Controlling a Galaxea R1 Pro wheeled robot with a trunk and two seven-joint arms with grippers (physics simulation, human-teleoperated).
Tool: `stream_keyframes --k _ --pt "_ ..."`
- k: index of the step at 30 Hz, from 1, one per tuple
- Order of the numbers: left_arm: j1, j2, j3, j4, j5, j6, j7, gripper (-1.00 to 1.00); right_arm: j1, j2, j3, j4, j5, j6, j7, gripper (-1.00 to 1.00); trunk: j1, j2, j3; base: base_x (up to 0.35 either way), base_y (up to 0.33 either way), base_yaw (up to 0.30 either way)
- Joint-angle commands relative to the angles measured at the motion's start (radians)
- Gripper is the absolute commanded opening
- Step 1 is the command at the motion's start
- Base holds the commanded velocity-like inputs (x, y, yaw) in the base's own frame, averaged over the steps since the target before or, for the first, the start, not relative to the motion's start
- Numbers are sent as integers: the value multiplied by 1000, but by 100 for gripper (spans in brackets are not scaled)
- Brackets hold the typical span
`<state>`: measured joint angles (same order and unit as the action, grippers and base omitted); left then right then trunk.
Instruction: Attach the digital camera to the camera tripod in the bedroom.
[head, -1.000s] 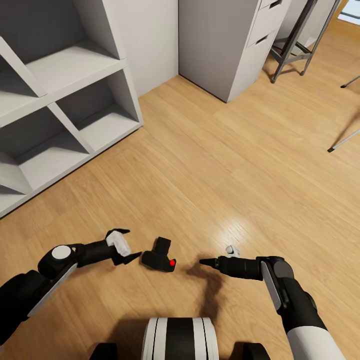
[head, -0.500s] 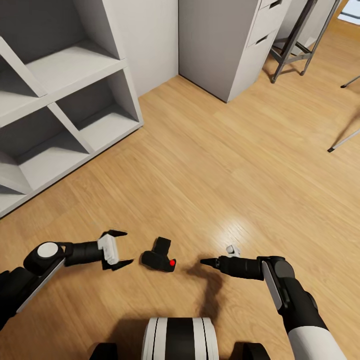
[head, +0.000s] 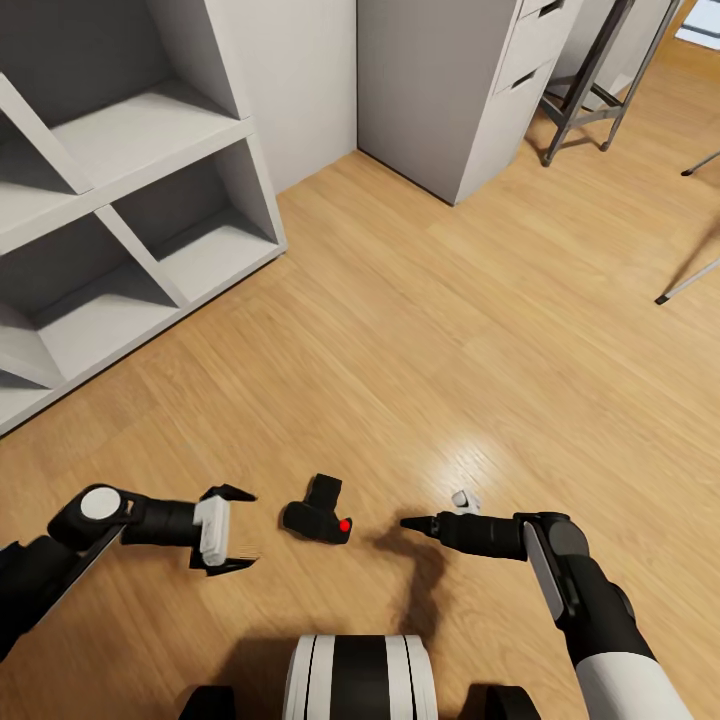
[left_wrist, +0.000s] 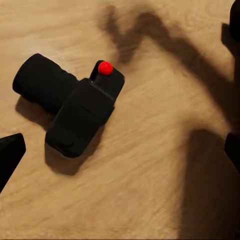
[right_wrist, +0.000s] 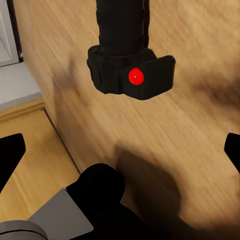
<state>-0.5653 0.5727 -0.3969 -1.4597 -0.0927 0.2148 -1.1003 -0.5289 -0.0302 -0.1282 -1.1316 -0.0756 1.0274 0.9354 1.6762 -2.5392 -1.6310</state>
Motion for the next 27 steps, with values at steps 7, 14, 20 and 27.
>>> stream_keyframes --k 7,14,20,27 --pt "-2 -16 -2 31 -152 8 -14 100 0 0 -1 1 -8 8 -3 100 0 0 -1 0 0 0" --pt "-2 -67 -2 90 -204 6 -16 100 0 0 -1 1 -8 8 -3 100 0 0 -1 0 0 0" --pt "-11 -96 -1 109 -213 6 -16 100 0 1 -1 1 -7 8 -3 100 0 0 -1 0 0 0" --pt "-46 -149 0 113 -217 6 -16 100 0 1 -1 1 -7 7 -4 100 0 0 -1 0 0 0"
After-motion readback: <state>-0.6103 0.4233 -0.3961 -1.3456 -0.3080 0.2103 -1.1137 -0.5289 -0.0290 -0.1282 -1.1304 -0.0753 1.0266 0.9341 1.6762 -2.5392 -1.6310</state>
